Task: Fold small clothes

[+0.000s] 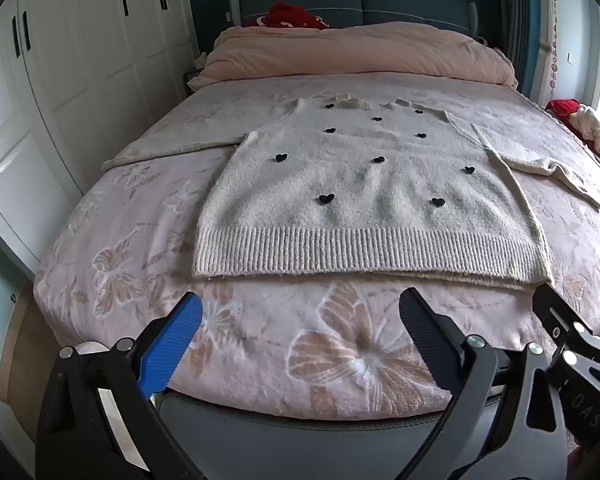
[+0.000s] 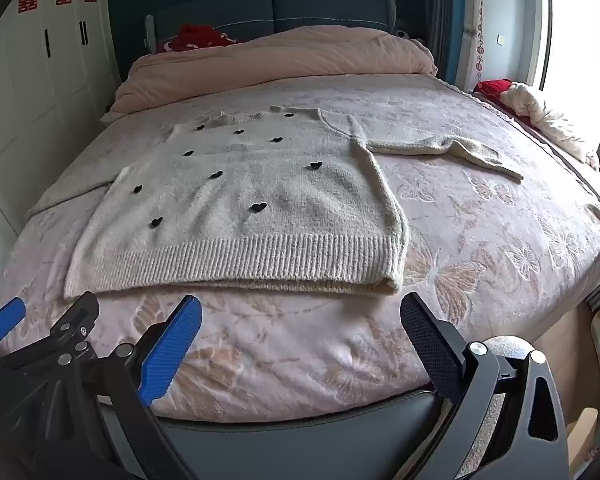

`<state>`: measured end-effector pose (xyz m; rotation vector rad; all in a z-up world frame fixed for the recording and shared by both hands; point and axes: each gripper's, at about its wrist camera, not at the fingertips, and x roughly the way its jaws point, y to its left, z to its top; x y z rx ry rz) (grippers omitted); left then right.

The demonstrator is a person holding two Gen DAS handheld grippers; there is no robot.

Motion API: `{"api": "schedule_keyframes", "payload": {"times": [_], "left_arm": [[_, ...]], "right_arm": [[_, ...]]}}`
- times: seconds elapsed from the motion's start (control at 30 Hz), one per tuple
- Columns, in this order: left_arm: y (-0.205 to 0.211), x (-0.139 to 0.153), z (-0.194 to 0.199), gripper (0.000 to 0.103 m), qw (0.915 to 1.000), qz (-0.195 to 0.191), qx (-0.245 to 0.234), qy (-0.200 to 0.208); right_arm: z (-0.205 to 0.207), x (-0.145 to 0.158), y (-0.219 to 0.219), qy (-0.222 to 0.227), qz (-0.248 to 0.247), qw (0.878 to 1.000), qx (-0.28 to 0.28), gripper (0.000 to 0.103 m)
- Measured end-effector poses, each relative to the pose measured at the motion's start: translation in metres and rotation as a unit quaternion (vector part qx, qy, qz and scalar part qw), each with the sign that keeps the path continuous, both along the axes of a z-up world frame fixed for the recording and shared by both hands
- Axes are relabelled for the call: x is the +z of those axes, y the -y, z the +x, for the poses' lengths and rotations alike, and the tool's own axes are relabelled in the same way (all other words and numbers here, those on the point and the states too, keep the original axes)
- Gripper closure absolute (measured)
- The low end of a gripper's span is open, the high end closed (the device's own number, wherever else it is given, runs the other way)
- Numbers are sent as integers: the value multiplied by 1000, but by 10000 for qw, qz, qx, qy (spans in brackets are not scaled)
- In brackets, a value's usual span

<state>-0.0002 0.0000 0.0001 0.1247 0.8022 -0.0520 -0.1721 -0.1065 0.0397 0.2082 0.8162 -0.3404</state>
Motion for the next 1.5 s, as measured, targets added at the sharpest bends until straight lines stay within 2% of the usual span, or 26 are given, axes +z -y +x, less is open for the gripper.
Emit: {"api": "schedule_keyframes", "payload": {"times": [1.5], "left_arm": [[-4, -7, 0, 7, 10000, 40, 11, -69]], "right_arm": [[3, -6, -2, -99, 43, 9999, 15, 5]]}}
